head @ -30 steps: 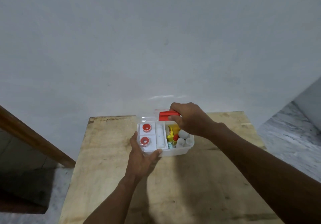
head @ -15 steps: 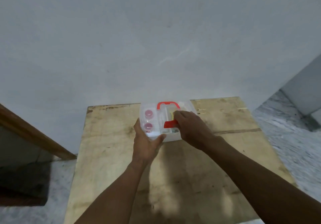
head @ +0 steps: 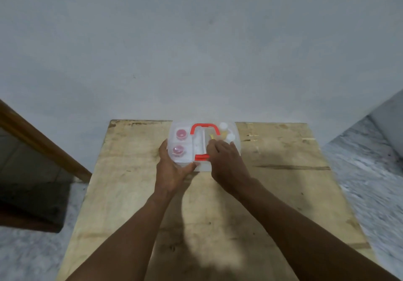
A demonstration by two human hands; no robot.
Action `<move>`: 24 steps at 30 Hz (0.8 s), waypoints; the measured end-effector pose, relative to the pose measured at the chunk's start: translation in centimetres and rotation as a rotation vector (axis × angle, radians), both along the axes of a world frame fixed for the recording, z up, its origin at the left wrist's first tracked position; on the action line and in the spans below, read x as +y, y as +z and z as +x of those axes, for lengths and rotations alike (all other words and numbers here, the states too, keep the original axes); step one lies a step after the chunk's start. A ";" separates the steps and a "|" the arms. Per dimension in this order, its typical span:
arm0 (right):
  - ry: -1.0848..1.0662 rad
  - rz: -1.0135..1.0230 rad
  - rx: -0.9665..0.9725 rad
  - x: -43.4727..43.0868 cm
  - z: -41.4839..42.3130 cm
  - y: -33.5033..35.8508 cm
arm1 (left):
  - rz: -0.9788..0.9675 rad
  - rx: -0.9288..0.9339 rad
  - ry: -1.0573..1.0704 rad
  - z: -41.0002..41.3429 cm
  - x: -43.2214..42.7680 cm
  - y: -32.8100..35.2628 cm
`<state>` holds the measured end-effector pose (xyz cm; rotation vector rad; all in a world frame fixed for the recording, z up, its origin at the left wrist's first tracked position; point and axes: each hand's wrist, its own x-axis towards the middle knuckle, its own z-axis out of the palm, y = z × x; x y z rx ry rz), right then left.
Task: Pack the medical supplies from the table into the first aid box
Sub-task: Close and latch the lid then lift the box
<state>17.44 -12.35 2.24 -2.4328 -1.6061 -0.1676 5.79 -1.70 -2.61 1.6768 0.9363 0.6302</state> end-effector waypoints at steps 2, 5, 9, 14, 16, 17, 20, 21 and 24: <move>-0.008 -0.003 0.006 -0.3 -0.1 -0.1 | 0.019 0.008 -0.016 -0.1 -0.1 0.1; -0.013 0.012 0.001 -0.5 -0.6 -0.6 | 0.023 0.020 -0.060 -0.1 -0.1 1.1; -0.060 -0.009 0.006 -0.6 -0.6 -1.7 | 0.049 -0.075 -0.137 -0.2 0.1 1.5; -0.077 -0.024 0.012 -0.1 -0.7 -1.5 | 0.008 -0.141 -0.202 -0.5 0.6 1.8; -0.075 -0.031 0.000 -0.2 -0.8 -1.5 | 0.011 -0.160 -0.255 -0.7 0.7 1.7; -0.066 -0.029 -0.015 -0.4 -0.9 -1.6 | 0.012 -0.165 -0.280 -0.9 0.7 1.8; -0.025 -0.015 -0.017 -1.1 -1.2 -1.9 | 0.021 -0.167 -0.340 -1.3 0.9 1.9; -0.003 -0.007 -0.001 -1.4 -1.2 -1.9 | 0.025 -0.154 -0.363 -1.4 0.9 2.1; 0.066 -0.041 0.109 -2.4 -0.3 -1.6 | 0.026 -0.125 -0.384 -1.8 0.9 2.9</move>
